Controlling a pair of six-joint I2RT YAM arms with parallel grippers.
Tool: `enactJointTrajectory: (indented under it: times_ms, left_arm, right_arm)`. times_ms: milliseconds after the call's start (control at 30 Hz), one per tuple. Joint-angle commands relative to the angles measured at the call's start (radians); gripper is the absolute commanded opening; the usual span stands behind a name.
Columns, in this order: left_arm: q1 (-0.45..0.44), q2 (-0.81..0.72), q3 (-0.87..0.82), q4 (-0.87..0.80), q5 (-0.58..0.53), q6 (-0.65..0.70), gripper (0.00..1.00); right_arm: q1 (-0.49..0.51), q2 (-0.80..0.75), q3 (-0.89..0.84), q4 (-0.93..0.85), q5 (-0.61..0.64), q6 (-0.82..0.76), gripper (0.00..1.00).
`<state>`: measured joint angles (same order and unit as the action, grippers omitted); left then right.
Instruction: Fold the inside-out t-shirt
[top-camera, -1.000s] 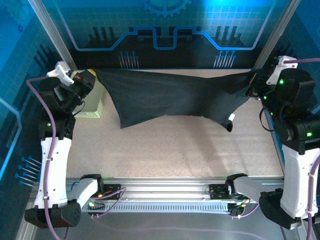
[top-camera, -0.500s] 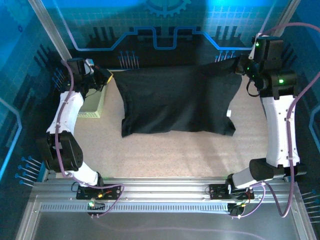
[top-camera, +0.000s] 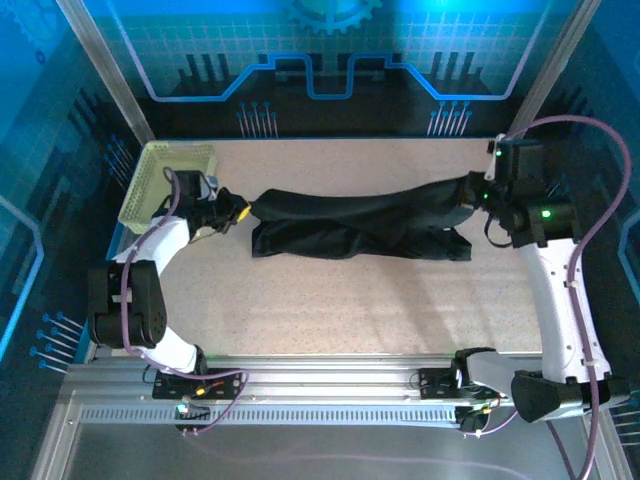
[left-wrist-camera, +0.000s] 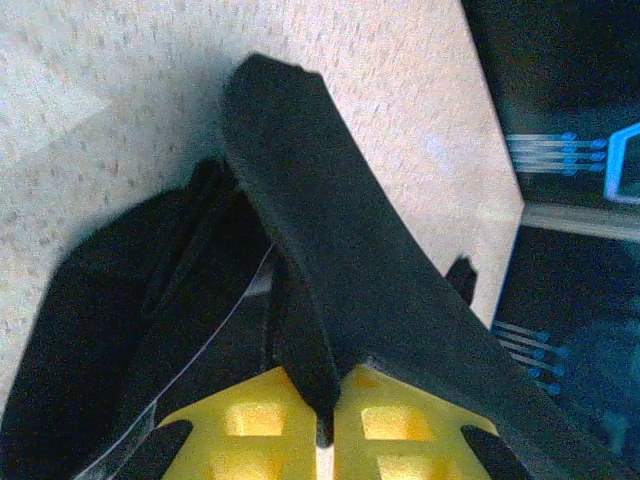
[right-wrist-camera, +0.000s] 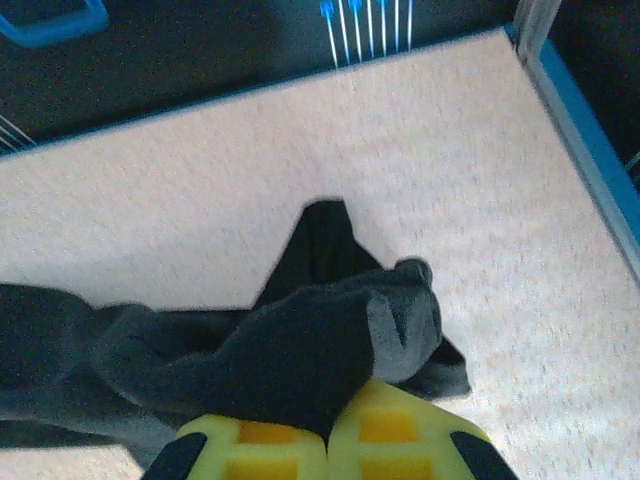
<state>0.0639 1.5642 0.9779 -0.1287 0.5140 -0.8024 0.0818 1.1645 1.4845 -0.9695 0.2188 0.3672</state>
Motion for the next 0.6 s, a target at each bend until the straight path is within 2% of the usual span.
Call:
enactJointTrajectory:
  times_ms: [0,167,267,400,567]
  left_arm:
    - [-0.008,0.056,0.006,0.066,-0.009,0.060,0.10]
    - [-0.009,0.193,0.126,0.081,0.002,0.076,0.11]
    - [-0.009,0.218,0.172,0.066,-0.040,0.104,0.23]
    - [-0.007,0.188,0.152,0.026,-0.131,0.129,0.38]
    - [-0.045,0.115,0.100,-0.032,-0.195,0.140,0.47]
  right_arm:
    - [-0.022,0.018,-0.071,0.059,-0.009,0.019,0.00]
    - [-0.022,0.083,-0.035,0.112,-0.036,0.012,0.00]
    - [-0.023,0.133,0.029,0.098,0.000,0.006,0.00]
    - [-0.025,0.152,0.050,0.109,-0.004,0.002,0.00]
    - [-0.024,0.160,0.034,0.122,-0.023,0.006,0.00]
